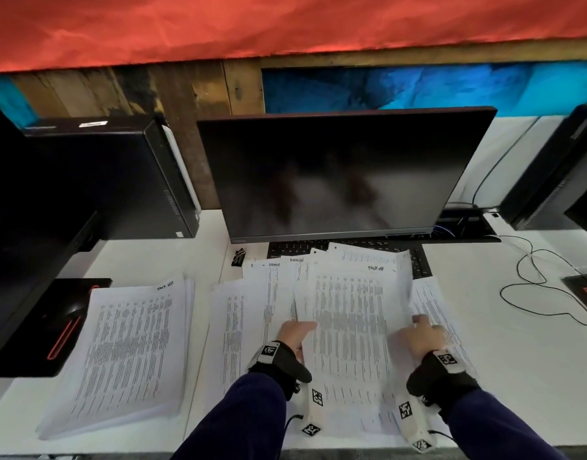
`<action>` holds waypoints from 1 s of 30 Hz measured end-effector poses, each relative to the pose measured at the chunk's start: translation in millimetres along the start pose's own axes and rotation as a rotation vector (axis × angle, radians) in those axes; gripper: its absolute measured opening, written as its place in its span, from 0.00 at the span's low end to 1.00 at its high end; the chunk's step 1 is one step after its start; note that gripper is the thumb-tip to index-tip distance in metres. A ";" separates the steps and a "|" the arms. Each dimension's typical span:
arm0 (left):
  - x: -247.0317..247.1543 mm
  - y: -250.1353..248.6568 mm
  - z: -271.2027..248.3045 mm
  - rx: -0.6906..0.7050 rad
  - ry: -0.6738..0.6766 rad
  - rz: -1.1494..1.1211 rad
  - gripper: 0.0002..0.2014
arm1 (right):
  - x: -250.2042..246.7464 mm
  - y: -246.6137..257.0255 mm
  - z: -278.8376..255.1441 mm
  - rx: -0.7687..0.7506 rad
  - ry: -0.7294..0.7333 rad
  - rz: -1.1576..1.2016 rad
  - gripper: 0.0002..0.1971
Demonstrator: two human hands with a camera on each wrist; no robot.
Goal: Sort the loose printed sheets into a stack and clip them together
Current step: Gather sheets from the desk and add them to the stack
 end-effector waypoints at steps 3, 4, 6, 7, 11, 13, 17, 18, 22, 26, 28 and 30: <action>5.7 1.7 1.0 0.063 -0.026 0.105 0.23 | 10.3 5.8 -20.0 -0.168 -0.039 0.163 0.15; 8.3 1.3 -1.7 0.128 -0.049 0.152 0.23 | 10.5 5.6 -22.7 -0.177 -0.033 0.210 0.13; 17.6 1.2 -8.9 0.287 -0.112 0.246 0.20 | 5.8 -0.3 -17.9 -0.131 -0.026 0.276 0.12; 22.5 -0.6 -14.3 0.365 -0.144 0.288 0.20 | 2.1 -2.3 -16.3 -0.094 -0.014 0.316 0.13; 28.3 -10.0 -28.9 0.608 -0.214 0.440 0.22 | 0.2 -13.0 -3.6 0.031 0.051 0.521 0.13; 17.2 -13.6 -27.1 0.611 -0.251 0.436 0.20 | 5.6 -17.1 4.2 0.053 0.119 0.554 0.07; -19.7 -10.7 -14.5 0.456 -0.453 0.503 0.12 | 12.7 -9.4 -2.8 0.060 0.255 0.568 0.07; -28.1 -8.6 -12.7 0.358 -0.493 0.537 0.14 | 14.7 -6.7 -7.4 0.061 0.242 0.573 0.09; -45.0 -4.7 -11.5 0.008 -0.482 0.512 0.28 | 23.2 5.6 -33.1 0.102 0.316 0.734 0.17; -47.5 -6.2 -4.2 -0.046 -0.389 0.413 0.32 | 30.0 12.8 -35.1 0.058 0.349 0.658 0.14; -44.3 -3.3 1.4 -0.031 -0.315 0.376 0.36 | 33.6 11.2 -35.7 0.033 0.360 0.585 0.21; -42.4 5.6 11.8 0.006 -0.248 0.382 0.38 | 37.7 3.6 -27.7 0.019 0.381 0.579 0.22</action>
Point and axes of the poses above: each hand's wrist, its own z-axis towards the middle knuckle, its own x-axis out of the palm, y = z × x, the point moved 1 cm from there along z, towards the middle knuckle, and after that the axes turned 4 degrees about z, right-handed, at the moved point
